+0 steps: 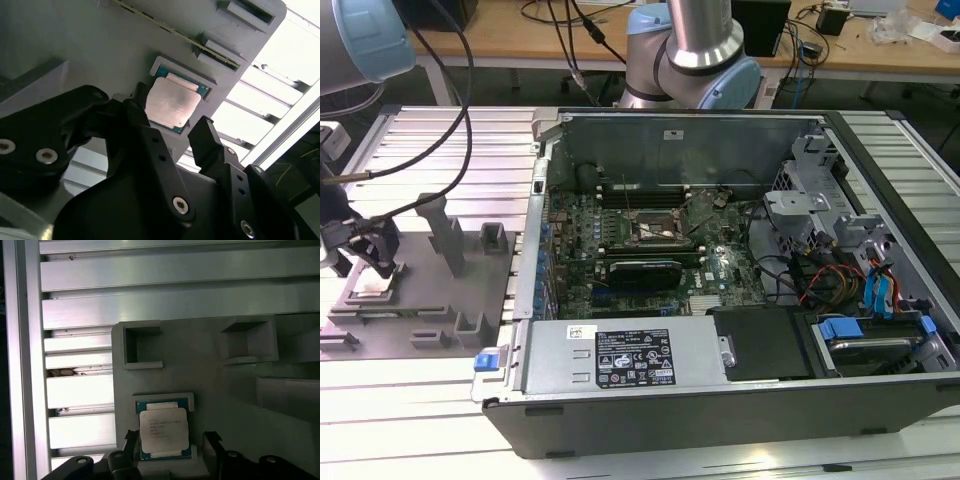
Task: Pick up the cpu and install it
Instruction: 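Pick up the cpu and move it towards the insertion slot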
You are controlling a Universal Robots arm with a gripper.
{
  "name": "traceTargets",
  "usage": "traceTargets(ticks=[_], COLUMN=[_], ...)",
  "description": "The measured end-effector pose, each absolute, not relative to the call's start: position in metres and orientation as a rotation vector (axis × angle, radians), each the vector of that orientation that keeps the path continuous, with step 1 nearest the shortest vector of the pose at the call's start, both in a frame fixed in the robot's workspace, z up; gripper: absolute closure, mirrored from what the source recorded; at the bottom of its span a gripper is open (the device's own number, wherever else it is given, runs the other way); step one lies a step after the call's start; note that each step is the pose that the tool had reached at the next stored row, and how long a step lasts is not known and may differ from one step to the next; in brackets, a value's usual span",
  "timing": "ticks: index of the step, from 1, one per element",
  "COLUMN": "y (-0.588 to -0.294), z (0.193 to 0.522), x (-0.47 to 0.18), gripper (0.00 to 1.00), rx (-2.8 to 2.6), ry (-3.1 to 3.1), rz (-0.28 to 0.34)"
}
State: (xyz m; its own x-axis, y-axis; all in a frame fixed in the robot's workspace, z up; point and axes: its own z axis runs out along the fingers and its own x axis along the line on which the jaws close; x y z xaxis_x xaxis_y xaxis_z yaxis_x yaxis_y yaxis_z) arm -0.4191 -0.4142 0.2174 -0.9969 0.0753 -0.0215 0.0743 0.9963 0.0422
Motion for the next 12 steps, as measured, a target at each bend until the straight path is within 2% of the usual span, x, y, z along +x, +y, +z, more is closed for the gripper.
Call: traceTargets(ticks=[1,2,12], y=[-0.414,-0.414,-0.414], z=[0.217,0.217,0.202], x=[-0.419,-0.419,-0.419], gripper=[0.40,0.34,0.34], rx=[0.117,0.117,0.116], ry=[3.116,3.116,3.109], rz=[0.065,0.065,0.065])
